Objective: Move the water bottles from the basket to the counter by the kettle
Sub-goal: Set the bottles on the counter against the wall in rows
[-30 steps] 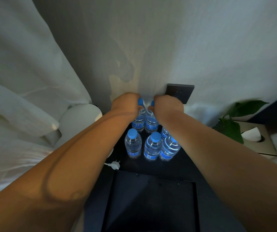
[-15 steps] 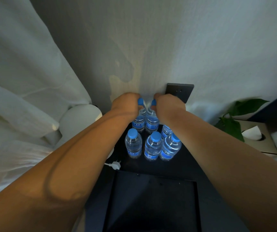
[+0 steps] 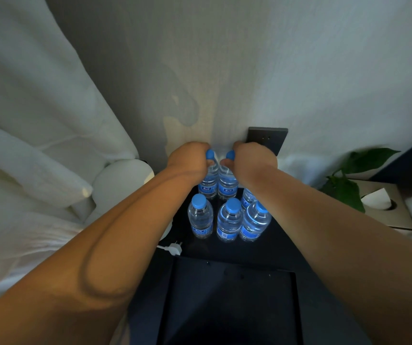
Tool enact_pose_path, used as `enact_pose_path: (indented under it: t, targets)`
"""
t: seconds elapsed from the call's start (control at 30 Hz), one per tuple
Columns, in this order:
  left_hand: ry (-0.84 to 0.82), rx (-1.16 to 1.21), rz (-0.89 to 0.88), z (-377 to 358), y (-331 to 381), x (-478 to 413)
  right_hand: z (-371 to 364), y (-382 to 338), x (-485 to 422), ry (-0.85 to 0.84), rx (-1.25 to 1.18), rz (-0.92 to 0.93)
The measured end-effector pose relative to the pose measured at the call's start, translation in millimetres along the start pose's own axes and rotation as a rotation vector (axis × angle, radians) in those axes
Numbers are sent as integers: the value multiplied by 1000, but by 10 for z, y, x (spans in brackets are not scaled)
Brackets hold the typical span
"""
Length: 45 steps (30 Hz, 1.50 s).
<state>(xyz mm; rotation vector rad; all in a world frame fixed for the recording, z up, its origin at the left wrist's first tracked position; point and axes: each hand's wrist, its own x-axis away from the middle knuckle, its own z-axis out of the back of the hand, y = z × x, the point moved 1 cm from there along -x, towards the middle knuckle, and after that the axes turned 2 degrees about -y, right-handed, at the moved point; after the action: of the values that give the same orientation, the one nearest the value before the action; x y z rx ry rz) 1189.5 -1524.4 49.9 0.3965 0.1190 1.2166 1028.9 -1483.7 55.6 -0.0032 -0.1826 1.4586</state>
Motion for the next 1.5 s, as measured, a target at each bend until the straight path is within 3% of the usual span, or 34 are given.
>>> enact_pose_path:
  t: [0.5, 0.7, 1.17, 1.5]
  targets:
    - [41, -56, -13, -66, -22, -10, 153, 386, 310, 126, -4, 6]
    - [20, -89, -1, -71, 14, -21, 125, 625, 392, -121, 31, -81]
    - [-2, -110, 26, -50, 41, -8, 71, 555, 292, 18, -67, -42]
    - [12, -91, 13, -63, 25, 0, 55, 607, 220, 10, -37, 13]
